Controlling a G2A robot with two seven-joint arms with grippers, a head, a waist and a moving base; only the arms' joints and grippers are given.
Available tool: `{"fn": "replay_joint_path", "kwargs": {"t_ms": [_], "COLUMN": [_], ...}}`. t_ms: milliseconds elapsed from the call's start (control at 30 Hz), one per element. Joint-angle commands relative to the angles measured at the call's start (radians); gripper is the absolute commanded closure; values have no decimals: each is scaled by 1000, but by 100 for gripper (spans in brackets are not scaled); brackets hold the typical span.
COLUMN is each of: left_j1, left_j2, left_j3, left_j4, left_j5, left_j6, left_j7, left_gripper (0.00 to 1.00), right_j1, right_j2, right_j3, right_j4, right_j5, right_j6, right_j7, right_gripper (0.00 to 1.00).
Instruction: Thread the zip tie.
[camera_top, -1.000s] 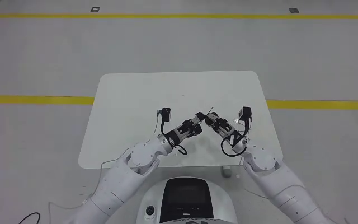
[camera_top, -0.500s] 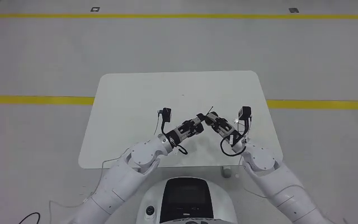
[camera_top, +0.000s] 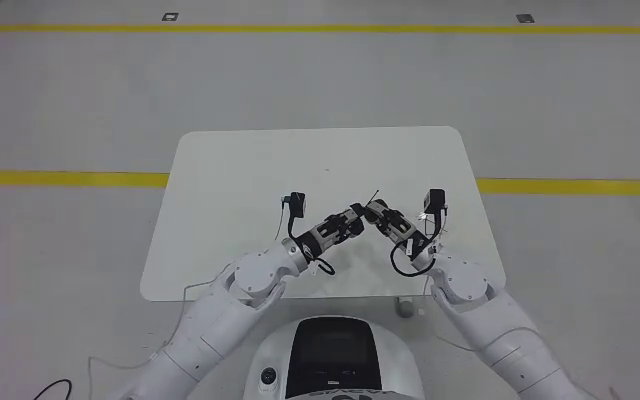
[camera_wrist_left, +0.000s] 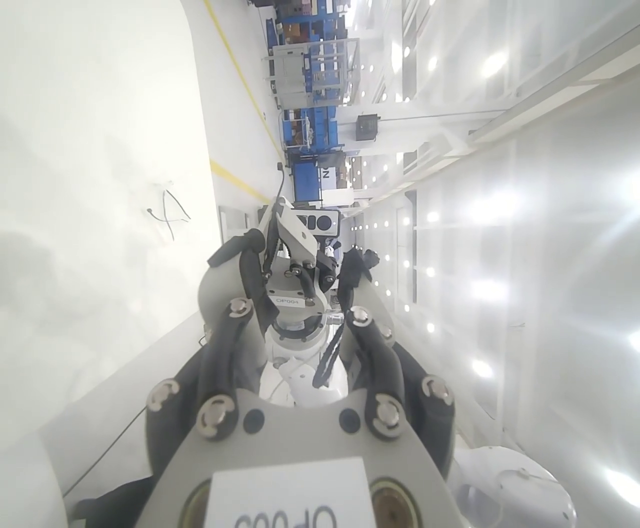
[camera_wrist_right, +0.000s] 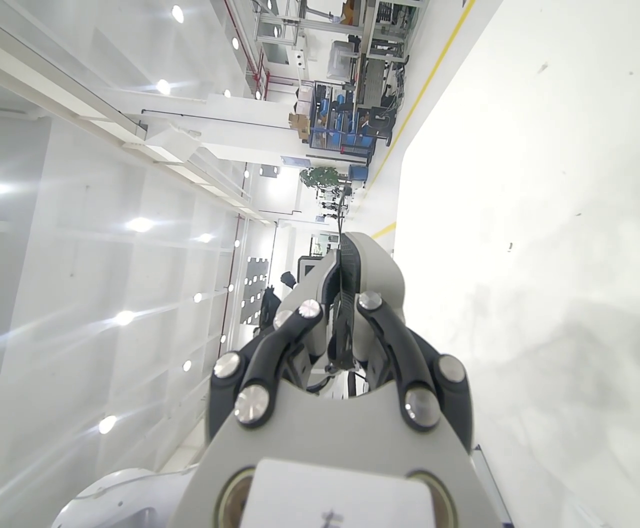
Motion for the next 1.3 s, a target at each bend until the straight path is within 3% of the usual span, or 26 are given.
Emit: {"fn": "replay_joint_path", "kwargs": {"t_ms": [0, 167, 733, 1000, 1267], "left_j1": [-1, -2, -7, -1, 1], "left_j2": [-1, -2, -5, -4, -5], "left_j3": [2, 4, 4, -1, -1], "left_j4": [0, 5, 16, 12, 10], "left_j5": [5, 9, 6, 8, 10], "left_j6": [2, 3, 9, 3, 5], "left_j7": [5, 9, 11, 17, 15], "left_gripper": [76, 92, 91, 75, 76], "right_j1": [0, 0, -9, -19, -24], "right_j2": [-2, -7, -21, -27, -32], "right_j3": [2, 7, 30, 46, 56], "right_j4": [1, 3, 3, 3, 3], "right_j5": [-2, -5, -18, -19, -24], "right_j6": [2, 6, -12, -21, -18], "right_j7": [3, 10, 45, 45, 54], "right_gripper": [100, 100, 100, 100, 100]}}
